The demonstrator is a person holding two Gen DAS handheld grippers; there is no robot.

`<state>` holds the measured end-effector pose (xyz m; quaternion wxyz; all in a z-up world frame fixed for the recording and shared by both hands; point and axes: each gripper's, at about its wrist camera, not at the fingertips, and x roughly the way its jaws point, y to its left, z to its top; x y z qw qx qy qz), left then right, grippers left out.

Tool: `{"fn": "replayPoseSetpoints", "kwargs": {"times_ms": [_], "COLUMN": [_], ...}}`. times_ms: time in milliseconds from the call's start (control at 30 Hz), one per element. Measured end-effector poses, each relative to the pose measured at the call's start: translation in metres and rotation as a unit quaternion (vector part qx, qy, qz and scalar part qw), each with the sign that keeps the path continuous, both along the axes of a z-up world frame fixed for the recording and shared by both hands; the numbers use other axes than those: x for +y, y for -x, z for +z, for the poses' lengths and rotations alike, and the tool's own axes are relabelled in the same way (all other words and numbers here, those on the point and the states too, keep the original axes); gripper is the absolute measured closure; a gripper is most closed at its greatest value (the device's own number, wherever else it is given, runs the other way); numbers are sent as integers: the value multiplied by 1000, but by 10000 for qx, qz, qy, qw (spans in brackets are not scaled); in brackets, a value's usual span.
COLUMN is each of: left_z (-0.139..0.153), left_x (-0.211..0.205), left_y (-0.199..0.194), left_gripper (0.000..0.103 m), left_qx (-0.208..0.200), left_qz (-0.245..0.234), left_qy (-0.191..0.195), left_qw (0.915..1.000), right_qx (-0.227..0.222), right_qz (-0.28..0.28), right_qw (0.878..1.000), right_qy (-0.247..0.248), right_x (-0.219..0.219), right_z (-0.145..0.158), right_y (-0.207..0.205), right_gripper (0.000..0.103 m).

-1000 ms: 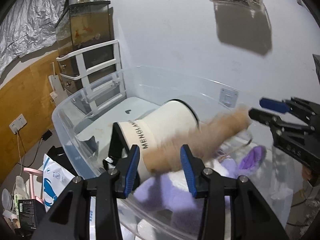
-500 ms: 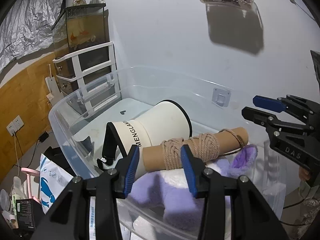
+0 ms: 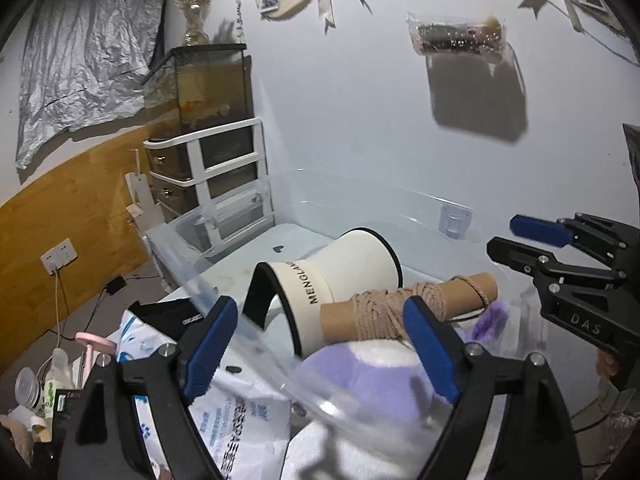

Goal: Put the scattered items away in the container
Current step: 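Open both grippers to release the tube in the bin, then move both grippers back over the desk toward the black knit glove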

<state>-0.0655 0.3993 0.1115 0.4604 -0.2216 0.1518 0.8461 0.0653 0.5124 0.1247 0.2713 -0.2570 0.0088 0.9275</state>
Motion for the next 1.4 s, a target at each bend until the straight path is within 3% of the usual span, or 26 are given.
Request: {"fn": "replayPoseSetpoints", "kwargs": {"times_ms": [33,67,267,333,400,433,500,733,1067,1400], "left_z": [1,1,0,0,-4,-7,-11,-34,-77,-146], "left_x": [-6,-12,-58,-75,-96,-106,-125,-201,-307,-405], "left_y": [-2,-4,-18,-23,-27,-29,-28,-12,-1,2], "left_gripper": [17,17,15,1,0,0,0,0,0,0], "left_qx": [9,18,187,256,352,374,325,-30,-226,-806], "left_qz": [13,26,232,316,479,567,720,1567,2780,3946], "left_qy": [-15,-30,-184,-243,-284,-298,-320,-405,-383,-402], "left_qw": [10000,10000,9994,9989,9978,9972,9964,9868,9596,9144], "right_qx": [85,177,496,586,628,623,649,1101,671,196], "right_qz": [-21,-50,220,346,451,507,604,1313,1572,2094], "right_qw": [9999,9996,9984,9976,9969,9967,9958,9834,9853,9770], "right_qy": [-104,-237,-167,-121,-130,-147,-212,-594,-55,347], "right_x": [-7,-15,-50,-62,-75,-82,-96,-157,-206,-263], "right_z": [2,4,10,8,3,0,-6,-27,-70,-120], "right_y": [-2,-5,-17,-19,-20,-19,-17,-17,16,40], "right_gripper": [20,18,18,18,17,11,0,0,0,0]}}
